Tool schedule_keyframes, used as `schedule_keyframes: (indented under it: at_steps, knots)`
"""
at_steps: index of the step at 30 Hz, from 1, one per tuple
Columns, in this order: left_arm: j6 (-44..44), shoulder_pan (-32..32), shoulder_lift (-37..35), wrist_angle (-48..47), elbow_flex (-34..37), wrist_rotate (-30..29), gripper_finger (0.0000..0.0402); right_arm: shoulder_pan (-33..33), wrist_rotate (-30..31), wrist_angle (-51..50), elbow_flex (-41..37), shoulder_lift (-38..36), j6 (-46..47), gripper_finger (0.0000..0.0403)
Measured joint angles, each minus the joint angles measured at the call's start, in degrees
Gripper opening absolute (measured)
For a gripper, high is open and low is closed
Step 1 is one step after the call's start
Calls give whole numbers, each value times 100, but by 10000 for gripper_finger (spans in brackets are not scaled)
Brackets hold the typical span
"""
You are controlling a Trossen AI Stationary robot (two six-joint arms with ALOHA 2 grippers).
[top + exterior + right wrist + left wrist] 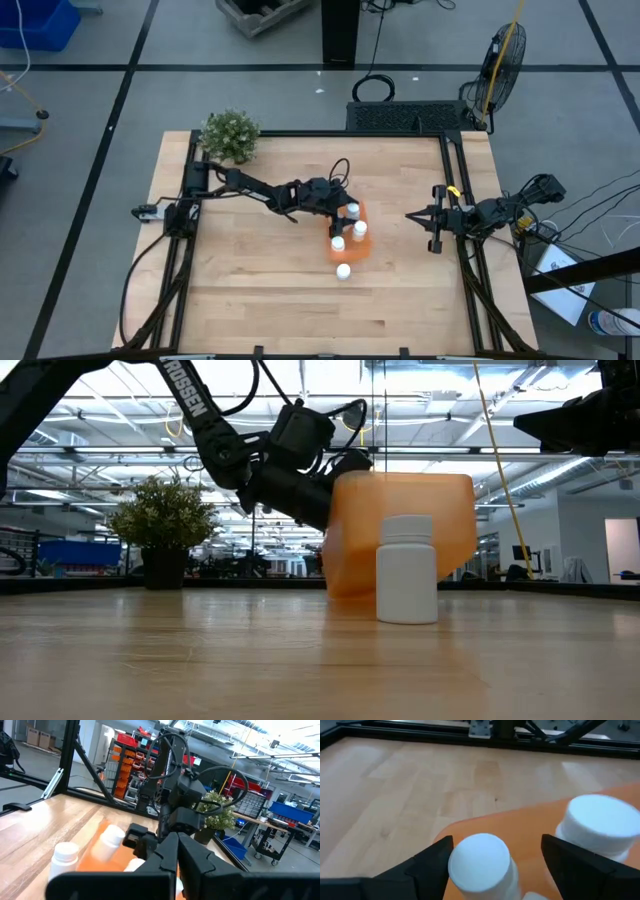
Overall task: Pick and place pill bottles into a basket
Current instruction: Put the top white medicine bottle into the orange bin, then adjust the white medicine bottle in the orange bin
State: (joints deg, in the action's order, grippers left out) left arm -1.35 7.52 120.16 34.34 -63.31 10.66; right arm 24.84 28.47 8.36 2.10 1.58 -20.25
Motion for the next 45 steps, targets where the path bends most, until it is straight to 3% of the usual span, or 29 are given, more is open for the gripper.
schedule_keyframes:
  at_steps: [11,22,26,31,35,41,45]
  knots:
    - [56,-329,0,296,4,-50,248,2,0,-2,1,0,2,4]
    - [84,-366,-153,218,9,-72,247,1,0,-2,1,0,0,4]
    - [145,-440,-886,-417,9,-53,248,0,0,0,1,-2,2,4]
    - [567,-724,-2268,-2462,118,-247,235,0,0,3,1,-1,1,4]
    - [842,-926,-3235,-3083,602,-777,170,1,0,7,0,-1,1,4]
    - [851,-764,-4645,-3365,1495,-1227,17,0,0,0,1,-2,0,4]
    - [752,-523,-5497,-3309,2010,-1227,24,1,0,0,0,-2,0,4]
